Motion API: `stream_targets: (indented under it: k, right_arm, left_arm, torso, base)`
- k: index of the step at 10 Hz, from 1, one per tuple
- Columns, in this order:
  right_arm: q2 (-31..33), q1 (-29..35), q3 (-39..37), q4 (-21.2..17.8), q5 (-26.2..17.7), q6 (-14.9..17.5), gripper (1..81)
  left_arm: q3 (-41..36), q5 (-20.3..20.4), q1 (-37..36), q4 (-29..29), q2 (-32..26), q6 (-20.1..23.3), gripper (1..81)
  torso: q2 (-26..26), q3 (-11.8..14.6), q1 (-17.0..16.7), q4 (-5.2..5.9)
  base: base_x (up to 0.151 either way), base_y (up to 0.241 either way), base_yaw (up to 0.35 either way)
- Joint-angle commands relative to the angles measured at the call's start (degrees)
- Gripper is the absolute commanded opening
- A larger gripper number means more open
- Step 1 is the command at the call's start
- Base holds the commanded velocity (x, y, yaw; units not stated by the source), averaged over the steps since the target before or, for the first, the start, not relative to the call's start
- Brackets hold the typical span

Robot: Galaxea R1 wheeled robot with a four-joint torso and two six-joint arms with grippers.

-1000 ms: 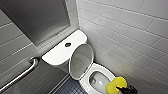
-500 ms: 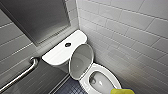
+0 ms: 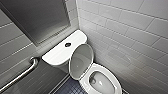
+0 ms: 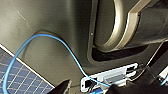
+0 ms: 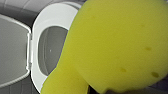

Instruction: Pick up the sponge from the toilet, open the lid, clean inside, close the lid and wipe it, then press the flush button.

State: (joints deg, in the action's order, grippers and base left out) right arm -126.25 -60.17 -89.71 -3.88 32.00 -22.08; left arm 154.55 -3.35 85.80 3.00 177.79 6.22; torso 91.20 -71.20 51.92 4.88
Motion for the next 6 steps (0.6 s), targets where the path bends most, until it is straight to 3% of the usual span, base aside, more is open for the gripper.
stream_targets:
  k: [1,3,6]
  right_arm:
    - [4.0,11.1,4.3,0.4,-4.8,0.2,1.0]
    - [2.5,19.0,3.9,0.4,-14.3,0.3,1.0]
    - [-5.8,27.2,-6.6,0.1,-27.2,0.3,1.0]
  left_arm:
    - [-0.2,-5.3,2.5,-0.2,0.2,0.5,81.1]
    - [-0.2,-5.0,2.4,-0.2,0.4,0.5,81.1]
    - [-0.2,-5.0,2.3,-0.2,0.5,0.5,81.1]
  torso:
    - [0.0,0.0,0.0,0.00]
    - [0.0,0.0,0.0,0.00]
    - [0.0,0.0,0.0,0.00]
  base:
    - [0.000,0.000,0.000]
    - [0.000,0.000,0.000]
    - [0.000,0.000,0.000]
